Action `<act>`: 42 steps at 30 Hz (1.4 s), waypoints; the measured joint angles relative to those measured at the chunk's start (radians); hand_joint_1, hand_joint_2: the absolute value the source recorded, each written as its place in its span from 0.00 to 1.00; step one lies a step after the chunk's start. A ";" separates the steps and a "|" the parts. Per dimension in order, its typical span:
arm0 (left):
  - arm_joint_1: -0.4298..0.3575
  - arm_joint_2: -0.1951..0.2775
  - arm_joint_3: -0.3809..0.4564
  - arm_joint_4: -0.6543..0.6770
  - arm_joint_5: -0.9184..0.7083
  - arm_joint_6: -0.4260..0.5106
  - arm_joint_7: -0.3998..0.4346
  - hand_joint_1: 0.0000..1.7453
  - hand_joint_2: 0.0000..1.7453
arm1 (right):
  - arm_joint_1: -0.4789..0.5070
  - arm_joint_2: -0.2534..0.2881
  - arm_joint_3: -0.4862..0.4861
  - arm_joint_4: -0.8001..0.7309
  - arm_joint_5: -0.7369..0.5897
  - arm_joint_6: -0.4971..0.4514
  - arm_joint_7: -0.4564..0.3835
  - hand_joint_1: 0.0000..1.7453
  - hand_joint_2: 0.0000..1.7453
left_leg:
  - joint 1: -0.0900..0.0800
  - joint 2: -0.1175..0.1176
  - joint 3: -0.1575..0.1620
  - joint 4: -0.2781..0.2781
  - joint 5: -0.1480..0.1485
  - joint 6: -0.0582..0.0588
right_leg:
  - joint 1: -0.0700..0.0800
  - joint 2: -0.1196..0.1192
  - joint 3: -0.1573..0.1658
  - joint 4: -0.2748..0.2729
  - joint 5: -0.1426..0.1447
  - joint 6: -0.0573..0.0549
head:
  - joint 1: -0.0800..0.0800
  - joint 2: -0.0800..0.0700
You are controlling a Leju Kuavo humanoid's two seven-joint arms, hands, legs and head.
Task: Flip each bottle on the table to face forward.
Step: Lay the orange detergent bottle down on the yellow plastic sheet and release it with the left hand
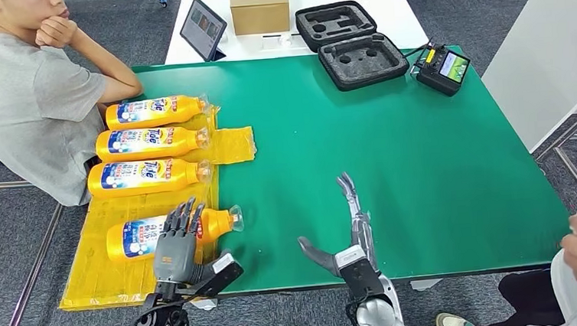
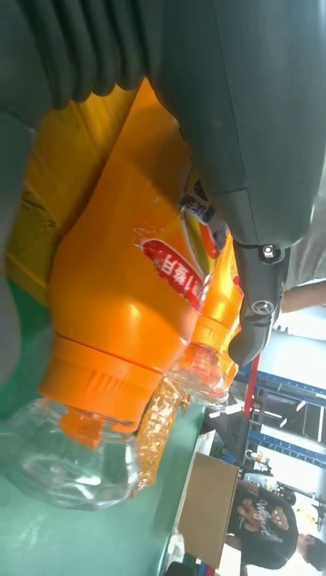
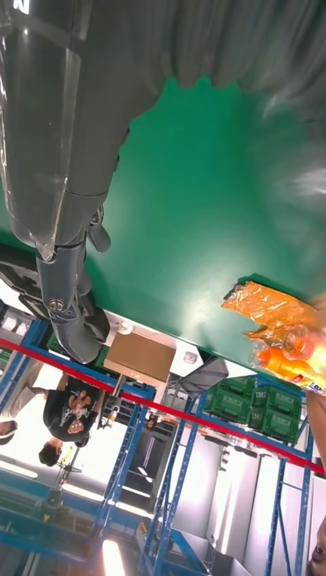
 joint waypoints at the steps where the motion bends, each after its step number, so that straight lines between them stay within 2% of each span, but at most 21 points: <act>1: 0.000 0.000 0.000 0.003 -0.005 0.000 0.001 0.00 0.00 | 0.000 0.000 -0.002 0.000 0.002 0.000 0.000 0.00 1.00 | 0.000 0.000 0.000 0.000 0.000 0.000 | 0.000 0.000 0.000 0.000 0.000 0.000 | 0.000 0.000; 8: 0.018 0.000 -0.032 -0.023 0.044 0.000 -0.002 0.00 0.00 | 0.000 0.000 -0.010 0.000 0.005 0.006 0.000 0.00 1.00 | 0.000 0.000 0.000 0.000 0.000 0.000 | 0.000 0.000 0.000 0.000 0.000 0.000 | 0.000 0.000; 14: 0.074 0.000 -0.145 -0.170 0.146 0.000 -0.002 0.00 0.00 | -0.002 0.002 -0.015 0.000 0.006 0.007 0.000 0.00 1.00 | 0.000 -0.001 -0.001 0.000 0.000 0.000 | 0.000 -0.001 -0.001 0.000 0.000 0.000 | 0.000 0.000; 21: 0.128 -0.001 -0.300 -0.414 0.239 0.000 -0.003 0.00 0.00 | -0.008 0.004 -0.016 0.001 0.004 0.007 0.000 0.00 1.00 | 0.000 -0.002 -0.003 0.000 0.000 0.000 | 0.000 -0.002 -0.002 0.000 0.000 0.000 | 0.000 0.000; 29: 0.151 -0.001 -0.363 -0.524 0.261 0.000 -0.003 0.00 0.00 | -0.009 0.004 -0.016 0.001 0.003 0.005 0.000 0.00 1.00 | 0.000 -0.002 -0.003 0.000 0.000 0.000 | 0.000 -0.002 -0.002 0.000 0.000 0.000 | 0.000 0.000; 33: 0.170 -0.001 -0.405 -0.592 0.340 0.000 -0.003 0.00 0.00 | -0.009 0.004 -0.015 0.001 -0.009 0.004 0.000 0.00 1.00 | 0.000 -0.002 -0.003 0.000 0.000 0.000 | 0.000 -0.002 -0.002 0.000 0.000 0.000 | 0.000 0.000; 37: 0.190 0.000 -0.464 -0.628 0.497 -0.001 -0.003 0.00 0.00 | -0.007 0.004 -0.011 -0.004 -0.017 0.006 0.000 0.00 1.00 | 0.000 -0.002 -0.003 0.000 0.000 0.000 | 0.000 -0.002 -0.002 0.000 0.000 0.000 | 0.000 0.000; 41: 0.200 0.006 -0.523 -0.628 0.685 -0.002 -0.002 0.00 1.00 | 0.013 0.003 -0.006 -0.051 -0.046 0.055 0.000 0.00 1.00 | 0.000 -0.002 -0.003 0.000 0.000 0.000 | 0.000 -0.002 -0.002 0.000 0.000 0.000 | 0.000 0.000; 42: 0.202 0.008 -0.536 -0.626 0.736 -0.003 -0.002 0.00 1.00 | 0.022 0.004 -0.006 -0.073 -0.055 0.076 0.000 0.00 1.00 | 0.000 -0.002 -0.003 0.000 0.000 0.000 | 0.000 -0.002 -0.002 0.000 0.000 0.000 | 0.000 0.000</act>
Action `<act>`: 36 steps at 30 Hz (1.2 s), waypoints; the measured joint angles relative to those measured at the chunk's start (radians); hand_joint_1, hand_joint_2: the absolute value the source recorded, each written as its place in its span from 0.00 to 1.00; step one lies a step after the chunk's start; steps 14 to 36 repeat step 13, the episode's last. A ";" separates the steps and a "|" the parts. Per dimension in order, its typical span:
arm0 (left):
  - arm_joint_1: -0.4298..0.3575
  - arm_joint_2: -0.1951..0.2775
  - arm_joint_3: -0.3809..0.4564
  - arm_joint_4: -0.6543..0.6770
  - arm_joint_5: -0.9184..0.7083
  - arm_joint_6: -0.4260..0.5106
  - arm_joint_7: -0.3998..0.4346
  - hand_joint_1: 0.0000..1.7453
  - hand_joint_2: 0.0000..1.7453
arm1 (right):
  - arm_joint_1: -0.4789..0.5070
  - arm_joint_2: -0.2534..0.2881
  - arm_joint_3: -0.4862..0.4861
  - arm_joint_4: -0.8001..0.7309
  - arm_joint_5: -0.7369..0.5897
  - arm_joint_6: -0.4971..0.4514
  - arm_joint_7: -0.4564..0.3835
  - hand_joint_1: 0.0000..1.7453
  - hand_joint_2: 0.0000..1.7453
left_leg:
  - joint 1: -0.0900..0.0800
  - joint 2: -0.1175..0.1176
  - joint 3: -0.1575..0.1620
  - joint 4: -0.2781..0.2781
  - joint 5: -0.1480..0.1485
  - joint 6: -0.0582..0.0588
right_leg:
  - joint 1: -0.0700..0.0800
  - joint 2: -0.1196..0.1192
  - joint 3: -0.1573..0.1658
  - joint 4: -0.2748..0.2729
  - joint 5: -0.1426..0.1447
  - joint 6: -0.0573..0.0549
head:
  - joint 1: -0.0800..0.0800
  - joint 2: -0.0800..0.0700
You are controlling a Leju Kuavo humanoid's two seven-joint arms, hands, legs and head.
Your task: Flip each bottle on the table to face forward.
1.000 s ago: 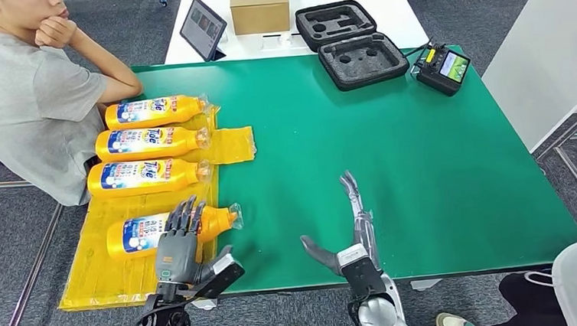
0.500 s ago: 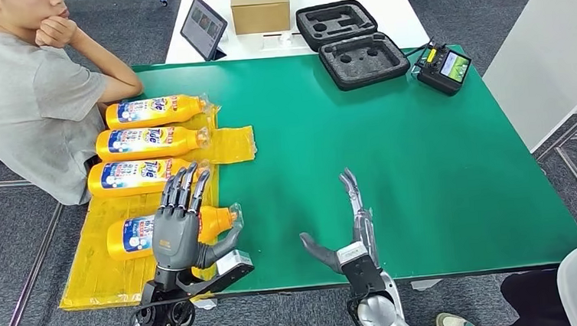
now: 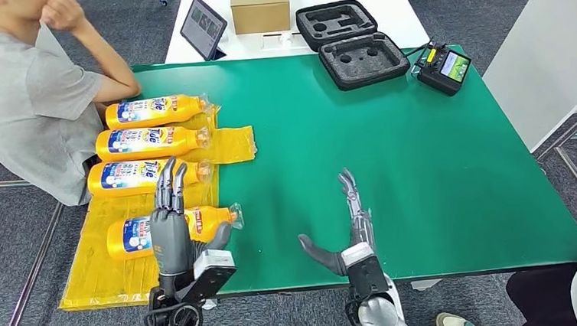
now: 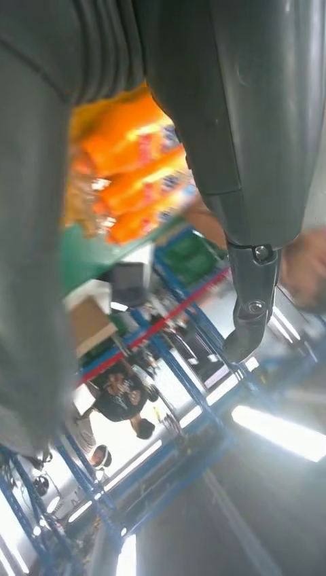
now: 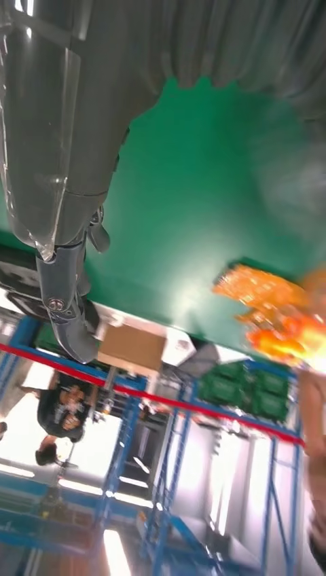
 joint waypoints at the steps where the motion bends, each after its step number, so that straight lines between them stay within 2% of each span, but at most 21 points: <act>1: 0.001 0.003 -0.011 0.002 0.050 0.000 0.000 0.00 1.00 | 0.010 0.001 0.000 -0.024 -0.009 0.022 0.000 0.00 1.00 | 0.000 0.000 0.000 0.000 0.000 0.000 | 0.000 0.000 0.000 0.000 0.000 0.000 | 0.000 0.000; 5: 0.001 0.018 -0.054 0.012 0.180 -0.001 0.000 0.00 1.00 | 0.041 0.011 -0.001 -0.121 -0.015 0.068 0.000 0.00 1.00 | 0.000 0.000 0.000 0.000 0.000 0.000 | 0.000 0.000 -0.001 0.000 0.000 0.000 | 0.000 0.000; 12: -0.024 0.046 -0.128 0.056 0.369 -0.003 0.000 0.00 1.00 | 0.080 0.016 -0.001 -0.208 0.004 0.001 0.000 0.00 1.00 | 0.000 0.000 0.000 0.000 0.000 0.000 | 0.000 0.000 0.000 0.000 0.000 0.000 | 0.000 0.000; 36: -0.025 0.048 -0.133 0.059 0.374 -0.003 0.000 0.00 1.00 | 0.083 0.016 -0.001 -0.211 0.005 -0.001 0.000 0.00 1.00 | 0.000 0.000 0.000 0.000 0.000 0.000 | 0.000 0.000 0.000 0.000 0.000 0.000 | 0.000 0.000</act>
